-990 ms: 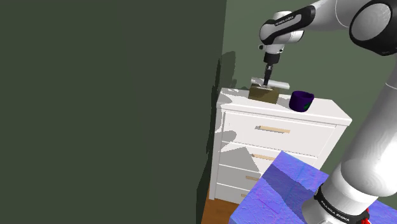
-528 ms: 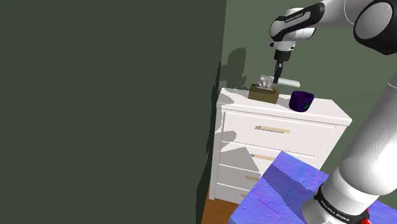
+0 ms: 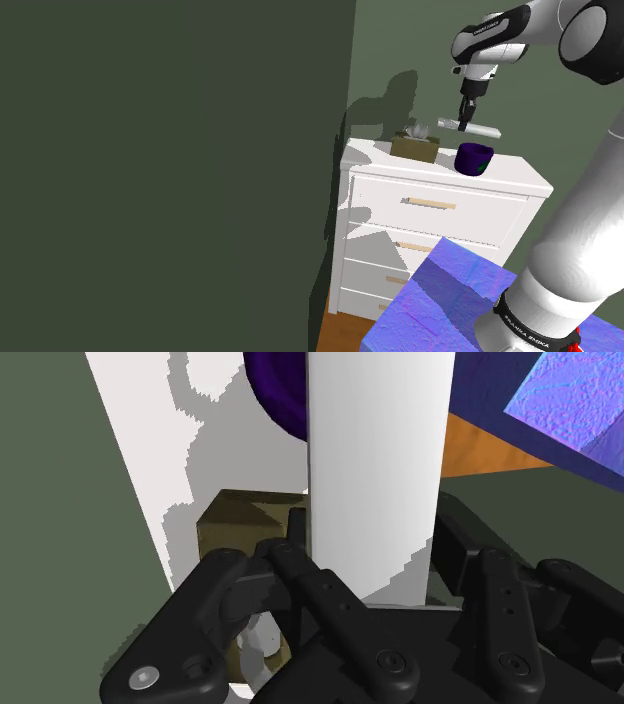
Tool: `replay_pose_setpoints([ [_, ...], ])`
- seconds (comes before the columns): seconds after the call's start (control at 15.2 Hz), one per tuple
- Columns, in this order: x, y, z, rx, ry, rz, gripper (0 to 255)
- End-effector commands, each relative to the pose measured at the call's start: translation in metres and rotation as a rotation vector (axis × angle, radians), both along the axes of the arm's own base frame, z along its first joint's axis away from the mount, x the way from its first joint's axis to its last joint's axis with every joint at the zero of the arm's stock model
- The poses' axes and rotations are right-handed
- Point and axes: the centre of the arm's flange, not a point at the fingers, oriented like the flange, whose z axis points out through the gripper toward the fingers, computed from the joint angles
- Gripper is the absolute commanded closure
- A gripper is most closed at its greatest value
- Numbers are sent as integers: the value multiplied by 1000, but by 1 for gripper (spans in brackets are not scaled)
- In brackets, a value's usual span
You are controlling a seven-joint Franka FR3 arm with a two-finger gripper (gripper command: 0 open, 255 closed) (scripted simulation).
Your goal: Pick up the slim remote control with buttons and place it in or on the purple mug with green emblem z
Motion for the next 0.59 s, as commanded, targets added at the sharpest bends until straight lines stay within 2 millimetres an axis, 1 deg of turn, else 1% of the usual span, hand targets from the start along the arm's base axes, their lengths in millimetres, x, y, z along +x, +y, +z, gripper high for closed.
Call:
replay_pose_setpoints([
  [0.0,-20,-19,2,0,0,3,255],
  [0.2,-48,-48,3,0,0,3,255],
  [0.26,-61,-61,3,0,0,3,255],
  [0.53,-61,-61,-18,0,0,3,255],
])
